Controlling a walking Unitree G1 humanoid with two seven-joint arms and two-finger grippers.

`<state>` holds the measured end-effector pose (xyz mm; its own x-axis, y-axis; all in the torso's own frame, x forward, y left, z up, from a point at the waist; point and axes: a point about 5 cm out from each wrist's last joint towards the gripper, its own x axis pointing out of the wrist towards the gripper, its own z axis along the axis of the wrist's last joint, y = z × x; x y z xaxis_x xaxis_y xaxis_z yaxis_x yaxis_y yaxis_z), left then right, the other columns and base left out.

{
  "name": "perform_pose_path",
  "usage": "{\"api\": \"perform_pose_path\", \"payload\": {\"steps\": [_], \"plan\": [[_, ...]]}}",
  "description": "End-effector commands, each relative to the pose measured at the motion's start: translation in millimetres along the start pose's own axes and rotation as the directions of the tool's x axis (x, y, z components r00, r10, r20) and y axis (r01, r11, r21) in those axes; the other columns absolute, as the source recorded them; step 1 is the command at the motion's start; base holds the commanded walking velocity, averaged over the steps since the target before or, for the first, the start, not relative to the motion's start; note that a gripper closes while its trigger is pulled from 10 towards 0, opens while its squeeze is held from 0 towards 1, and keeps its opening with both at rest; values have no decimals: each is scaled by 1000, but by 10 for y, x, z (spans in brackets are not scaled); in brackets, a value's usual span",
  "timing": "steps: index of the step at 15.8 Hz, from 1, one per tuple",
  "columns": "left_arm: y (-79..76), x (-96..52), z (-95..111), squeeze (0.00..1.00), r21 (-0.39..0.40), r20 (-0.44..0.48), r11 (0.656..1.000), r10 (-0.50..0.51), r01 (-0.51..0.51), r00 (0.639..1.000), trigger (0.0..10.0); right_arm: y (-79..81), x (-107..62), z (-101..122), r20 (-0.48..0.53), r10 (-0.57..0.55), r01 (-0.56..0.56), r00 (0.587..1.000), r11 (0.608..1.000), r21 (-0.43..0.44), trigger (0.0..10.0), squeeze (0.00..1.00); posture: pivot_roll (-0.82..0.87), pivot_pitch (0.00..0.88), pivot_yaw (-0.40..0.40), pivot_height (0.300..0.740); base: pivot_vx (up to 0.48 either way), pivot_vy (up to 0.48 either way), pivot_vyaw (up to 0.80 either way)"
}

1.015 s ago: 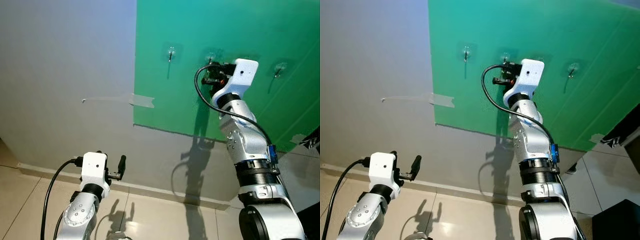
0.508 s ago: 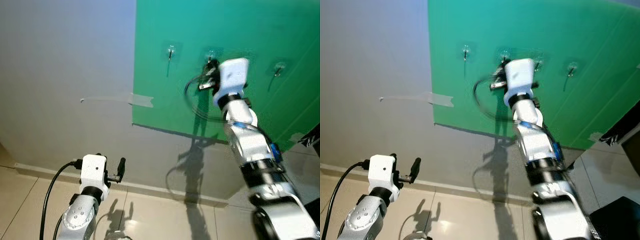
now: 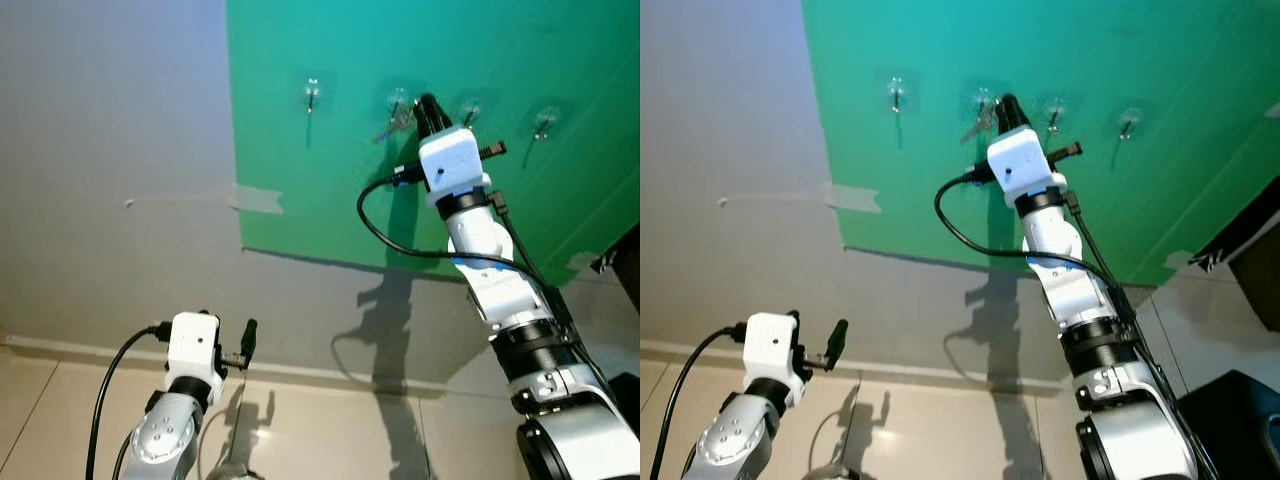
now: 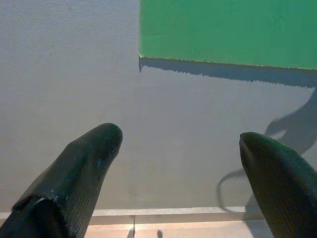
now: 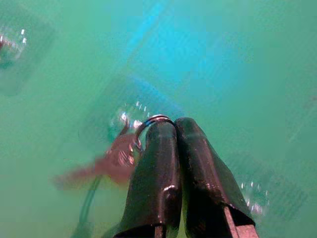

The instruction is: Hang keys on a hook

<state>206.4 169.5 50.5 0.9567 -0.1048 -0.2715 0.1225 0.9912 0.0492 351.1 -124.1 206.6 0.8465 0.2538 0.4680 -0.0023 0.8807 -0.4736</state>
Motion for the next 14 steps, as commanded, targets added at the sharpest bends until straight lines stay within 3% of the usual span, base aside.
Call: {"api": "perform_pose_path", "payload": {"steps": [1, 4, 6, 10, 14], "plan": [[-34, -6, 34, 0, 3, 15, 1000, -3, 3, 1000, 10000, -24, -22, -84, -54, 10, -9, 998, 1000, 14, 10000, 0, 118, 0, -107, 740, 0, 0, 0], [-47, -24, 29, 0, -2, 13, 1000, -1, 1, 1000, 10000, 33, -30, -216, -176, 24, 8, 984, 984, 180, 10000, 0, 120, 0, -113, 740, 0, 0, 0], [-48, -29, 26, 0, -3, 12, 1000, 1, -1, 1000, 10000, 55, -25, -219, -183, 39, -3, 982, 981, 195, 10000, 0, 120, 0, -114, 740, 0, 0, 0], [-59, -37, 26, 0, -6, 11, 1000, 3, -3, 1000, 10000, 78, 21, -173, -161, 80, -52, 984, 984, 169, 10000, 0, 120, 0, -119, 740, 0, 0, 0], [-79, -25, 36, 0, -11, 15, 1000, 5, -5, 1000, 10000, 50, 109, -16, -55, 129, -127, 990, 991, 46, 10000, 0, 118, 0, -126, 740, 0, 0, 0]]}}
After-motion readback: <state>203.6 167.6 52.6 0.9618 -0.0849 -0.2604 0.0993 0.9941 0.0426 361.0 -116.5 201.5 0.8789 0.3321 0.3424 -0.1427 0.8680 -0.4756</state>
